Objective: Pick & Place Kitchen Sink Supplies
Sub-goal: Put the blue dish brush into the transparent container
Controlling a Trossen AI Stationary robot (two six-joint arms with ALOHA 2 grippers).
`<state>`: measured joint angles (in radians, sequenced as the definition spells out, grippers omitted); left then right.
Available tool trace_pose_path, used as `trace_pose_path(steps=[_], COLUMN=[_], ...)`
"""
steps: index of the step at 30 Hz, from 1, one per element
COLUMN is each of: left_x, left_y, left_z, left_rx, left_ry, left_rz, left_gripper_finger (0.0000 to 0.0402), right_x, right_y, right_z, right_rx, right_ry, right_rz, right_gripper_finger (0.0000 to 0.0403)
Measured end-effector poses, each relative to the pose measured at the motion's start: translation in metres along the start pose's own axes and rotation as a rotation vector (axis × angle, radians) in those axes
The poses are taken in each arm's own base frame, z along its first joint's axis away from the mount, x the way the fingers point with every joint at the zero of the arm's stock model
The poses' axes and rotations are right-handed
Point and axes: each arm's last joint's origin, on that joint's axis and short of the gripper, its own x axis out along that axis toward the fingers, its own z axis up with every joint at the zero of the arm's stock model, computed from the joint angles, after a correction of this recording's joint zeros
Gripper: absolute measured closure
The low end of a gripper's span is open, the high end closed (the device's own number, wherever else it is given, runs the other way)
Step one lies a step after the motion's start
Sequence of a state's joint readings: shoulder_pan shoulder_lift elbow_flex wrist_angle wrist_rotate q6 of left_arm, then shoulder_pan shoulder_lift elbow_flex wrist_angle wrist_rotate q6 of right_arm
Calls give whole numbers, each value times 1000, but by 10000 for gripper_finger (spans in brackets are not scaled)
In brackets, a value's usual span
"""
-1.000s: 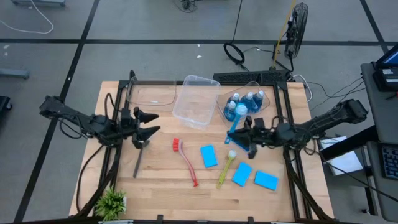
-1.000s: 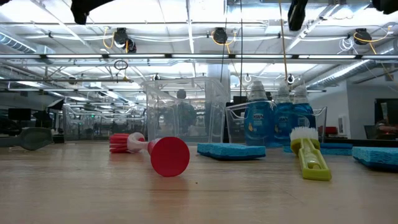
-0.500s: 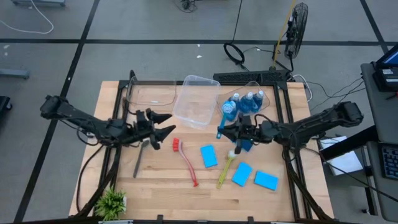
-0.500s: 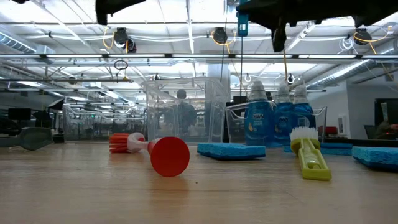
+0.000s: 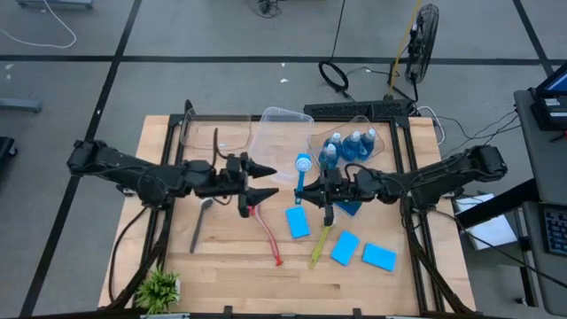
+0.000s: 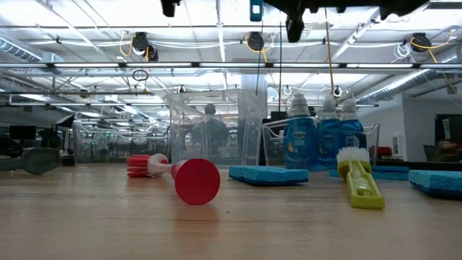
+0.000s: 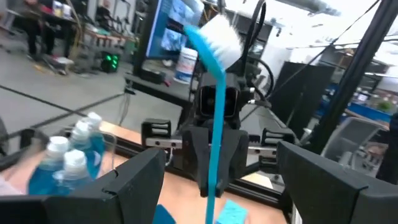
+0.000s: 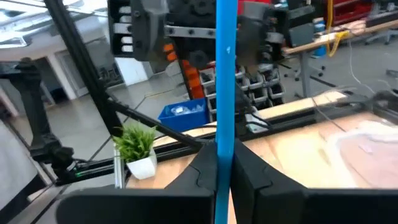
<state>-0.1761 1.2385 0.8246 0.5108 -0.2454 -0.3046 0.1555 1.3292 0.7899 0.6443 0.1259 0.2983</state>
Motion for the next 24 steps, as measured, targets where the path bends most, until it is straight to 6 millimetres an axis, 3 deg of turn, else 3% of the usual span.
trace_pose_path(steps=[13,24], left_x=[38,54], left_y=[-2,5], left_z=[-9,-10], left_rx=[-40,-21], left_ry=[72,72], left_rz=[-62,-15], left_gripper_finger=[96,96], right_x=[8,8], right_y=[2,5], right_z=[1,0], right_rx=[2,22], right_ry=[14,25], right_rz=[26,78], right_gripper_finger=[395,395])
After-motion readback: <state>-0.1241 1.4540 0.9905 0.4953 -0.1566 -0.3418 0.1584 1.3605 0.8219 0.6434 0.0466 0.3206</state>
